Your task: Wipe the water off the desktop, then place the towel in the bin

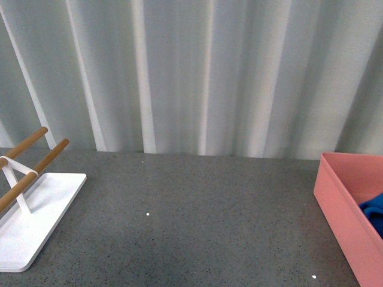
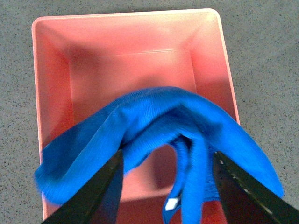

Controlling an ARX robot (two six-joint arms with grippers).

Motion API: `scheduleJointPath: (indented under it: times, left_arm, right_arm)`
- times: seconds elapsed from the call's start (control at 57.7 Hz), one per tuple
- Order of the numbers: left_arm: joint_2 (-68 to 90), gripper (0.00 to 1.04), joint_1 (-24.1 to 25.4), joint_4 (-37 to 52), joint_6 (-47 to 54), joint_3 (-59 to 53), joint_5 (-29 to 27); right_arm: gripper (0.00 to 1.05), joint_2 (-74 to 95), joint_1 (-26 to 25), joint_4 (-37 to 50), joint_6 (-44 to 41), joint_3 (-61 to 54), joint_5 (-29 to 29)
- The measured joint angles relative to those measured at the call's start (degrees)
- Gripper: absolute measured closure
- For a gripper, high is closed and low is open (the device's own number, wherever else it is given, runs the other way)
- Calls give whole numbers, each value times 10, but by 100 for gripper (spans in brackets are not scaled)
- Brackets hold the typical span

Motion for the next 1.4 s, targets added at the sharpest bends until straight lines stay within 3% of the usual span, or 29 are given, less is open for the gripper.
scheduleJointPath:
  times: [0.225, 0.433, 0.485, 0.52, 0.624, 0.693, 0.918, 1.161, 1.23, 1.404]
  left_arm:
    - [0, 7, 0, 0, 0, 0, 0]
    - [0, 7, 0, 0, 0, 0, 0]
    - [0, 7, 0, 0, 0, 0, 0]
    - [0, 7, 0, 0, 0, 0, -2]
    - [0, 7, 0, 0, 0, 0, 0]
    - [0, 7, 0, 0, 0, 0, 0]
    - [0, 7, 0, 0, 0, 0, 0]
    - [0, 7, 0, 0, 0, 0, 0]
    - [0, 7, 0, 0, 0, 0, 0]
    - [0, 7, 0, 0, 0, 0, 0]
  right_arm:
    - [5, 0, 0, 0, 1, 0, 0]
    - [8, 0, -2, 14, 4, -5, -12]
    - [19, -22, -4, 226, 24, -99, -112]
    - [26, -36, -2, 352, 28, -165, -144]
    - [44, -70, 16, 633, 34, -302, -144]
    - [58, -113, 28, 735, 35, -359, -133]
    - [101, -205, 59, 766, 37, -480, -103]
    - [101, -310, 84, 748, 37, -562, -80]
    - [101, -347, 111, 732, 37, -583, -40]
    - [101, -420, 126, 690, 38, -615, -38]
